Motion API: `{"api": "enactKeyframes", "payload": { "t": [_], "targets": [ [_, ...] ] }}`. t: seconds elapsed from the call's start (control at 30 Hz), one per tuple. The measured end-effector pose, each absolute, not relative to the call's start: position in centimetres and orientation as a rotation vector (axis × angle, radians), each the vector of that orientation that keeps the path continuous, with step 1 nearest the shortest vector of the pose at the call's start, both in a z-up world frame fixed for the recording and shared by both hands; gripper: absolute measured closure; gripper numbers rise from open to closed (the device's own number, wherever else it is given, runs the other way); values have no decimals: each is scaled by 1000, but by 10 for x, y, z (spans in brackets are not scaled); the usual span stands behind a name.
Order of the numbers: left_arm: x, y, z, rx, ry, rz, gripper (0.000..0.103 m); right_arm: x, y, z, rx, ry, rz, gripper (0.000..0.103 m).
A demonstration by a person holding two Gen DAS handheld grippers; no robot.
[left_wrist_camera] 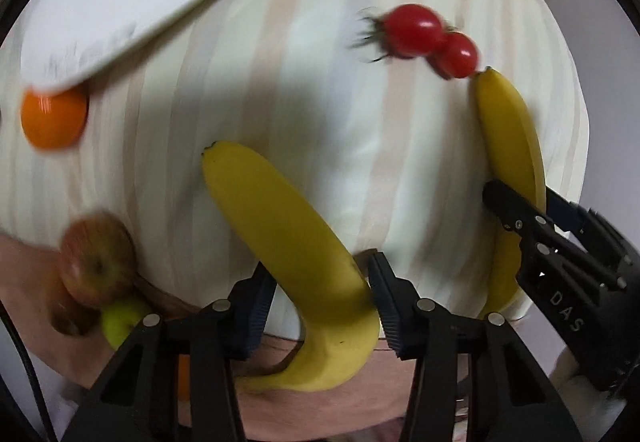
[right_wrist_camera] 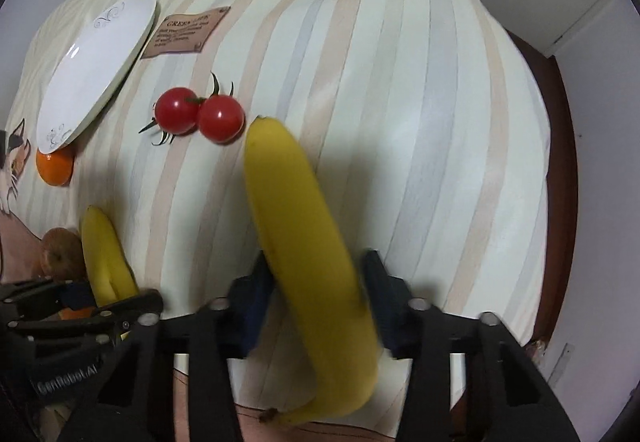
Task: Organize fruits
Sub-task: 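Grasp a yellow banana with the left gripper while the right gripper grasps the other banana, then carry both held bananas with both grippers over the white plate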
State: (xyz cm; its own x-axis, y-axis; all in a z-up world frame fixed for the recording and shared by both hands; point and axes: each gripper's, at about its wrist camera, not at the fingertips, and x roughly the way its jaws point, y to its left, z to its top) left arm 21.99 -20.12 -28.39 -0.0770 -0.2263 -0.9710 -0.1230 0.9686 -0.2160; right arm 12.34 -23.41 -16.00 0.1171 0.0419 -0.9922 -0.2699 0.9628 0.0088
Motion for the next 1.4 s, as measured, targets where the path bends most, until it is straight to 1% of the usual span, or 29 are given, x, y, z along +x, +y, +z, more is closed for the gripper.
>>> {"api": "enactKeyframes", "payload": {
  "t": [0.2,0.27,0.4,0.43,0.47,0.5,0.53,0.57,0.63,0.67,0.7,0.73,0.77,0.8,0.83,0.9,0.93,1.07,1.23,1.37,1.4],
  "targets": [
    [228,-232,-250,-33,1560,-196,60,104,-272,-174,115,1589,236,60],
    [231,-245,-241,38,1535,-246,62,95,-286,-181,191,1612,223,63],
    [232,-251,-257,-11,1623,-304,60,85,-300,-190,242,1592,201,63],
    [228,-249,-261,-26,1637,-304,58,83,-303,-191,258,1589,191,63],
    [225,-248,-261,-35,1638,-307,55,78,-306,-188,271,1588,184,59],
    [218,-248,-265,-38,1636,-311,54,74,-312,-183,283,1586,178,55],
    [216,-248,-264,-31,1631,-311,54,70,-314,-183,287,1579,171,47],
    [211,-250,-265,-13,1624,-307,54,61,-313,-178,290,1576,160,45],
    [202,-257,-267,21,1609,-293,54,50,-309,-180,283,1582,130,45],
    [198,-262,-270,30,1598,-284,59,48,-301,-183,275,1585,119,45],
    [193,-263,-265,35,1574,-279,62,43,-297,-187,259,1574,98,45],
    [189,-274,-279,39,1566,-277,66,44,-290,-189,231,1562,66,56],
    [186,-277,-277,40,1560,-272,66,40,-288,-191,210,1548,41,62],
    [181,-277,-274,41,1551,-270,66,37,-289,-191,222,1535,29,62],
    [186,-280,-255,38,1549,-269,67,34,-289,-190,229,1526,19,62],
    [176,-277,-246,29,1536,-261,67,29,-288,-184,232,1509,15,63],
    [194,-275,-244,28,1534,-254,67,27,-287,-180,242,1502,19,63],
    [188,-258,-222,20,1484,-228,67,19,-289,-167,263,1476,42,64],
    [191,-228,-169,5,1427,-204,68,15,-292,-148,279,1445,90,64],
    [192,-213,-139,-6,1389,-194,69,18,-283,-128,294,1422,136,64],
    [195,-207,-139,-7,1384,-193,69,21,-285,-121,299,1416,148,64]
  ]
}}
